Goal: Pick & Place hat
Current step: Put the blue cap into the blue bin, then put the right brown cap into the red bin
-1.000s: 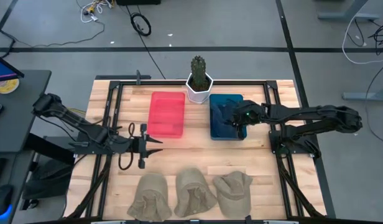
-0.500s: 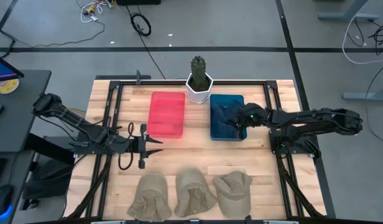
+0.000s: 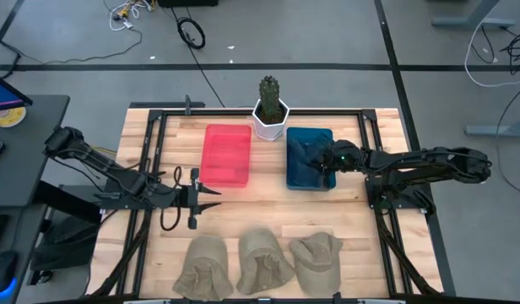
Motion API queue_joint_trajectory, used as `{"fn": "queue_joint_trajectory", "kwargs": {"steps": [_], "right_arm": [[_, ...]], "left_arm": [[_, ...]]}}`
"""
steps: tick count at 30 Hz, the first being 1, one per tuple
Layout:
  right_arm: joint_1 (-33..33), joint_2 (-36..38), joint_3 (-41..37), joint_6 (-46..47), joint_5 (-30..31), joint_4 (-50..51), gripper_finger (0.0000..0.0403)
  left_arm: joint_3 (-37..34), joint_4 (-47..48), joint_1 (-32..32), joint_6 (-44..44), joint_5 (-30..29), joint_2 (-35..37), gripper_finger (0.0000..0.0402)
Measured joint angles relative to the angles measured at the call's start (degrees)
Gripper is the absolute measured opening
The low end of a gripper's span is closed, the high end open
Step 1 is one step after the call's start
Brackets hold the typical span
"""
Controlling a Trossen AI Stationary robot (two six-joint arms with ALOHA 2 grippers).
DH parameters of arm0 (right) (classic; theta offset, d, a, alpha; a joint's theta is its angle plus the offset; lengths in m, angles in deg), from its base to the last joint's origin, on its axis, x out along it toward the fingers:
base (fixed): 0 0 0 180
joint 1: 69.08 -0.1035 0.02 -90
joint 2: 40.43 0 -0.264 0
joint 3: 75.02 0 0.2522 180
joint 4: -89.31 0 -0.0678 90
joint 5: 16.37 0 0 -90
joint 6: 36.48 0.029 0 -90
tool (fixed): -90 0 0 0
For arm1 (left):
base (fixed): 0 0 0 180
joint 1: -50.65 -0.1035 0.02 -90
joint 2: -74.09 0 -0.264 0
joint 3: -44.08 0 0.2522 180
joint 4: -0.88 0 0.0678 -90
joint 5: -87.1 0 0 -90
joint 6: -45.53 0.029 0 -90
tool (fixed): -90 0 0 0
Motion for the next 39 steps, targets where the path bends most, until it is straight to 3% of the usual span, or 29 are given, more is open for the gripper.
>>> {"fn": "queue_joint_trajectory", "kwargs": {"steps": [10,16,26,33,39], "right_arm": [[0.04,1.69,0.77,0.97,0.49,0.99,0.0154],[0.02,3.53,3.88,1.35,0.36,0.96,0.0196],[-0.05,3.53,4.81,7.91,-0.16,2.58,0.0190],[-2.24,4.27,4.90,14.91,-7.97,-6.82,0.0178],[-5.87,5.65,4.94,18.54,-8.56,-11.37,0.0173]], "left_arm": [[0.00,0.02,0.00,-0.06,0.00,-0.01,0.0135],[0.00,0.02,0.02,-0.10,0.00,-0.02,0.0135],[0.00,0.14,0.02,-1.25,0.00,-0.03,0.0135],[0.02,0.98,0.11,-0.40,0.03,0.05,0.0135],[-0.22,3.22,0.37,-0.01,1.96,2.44,0.0135]]}}
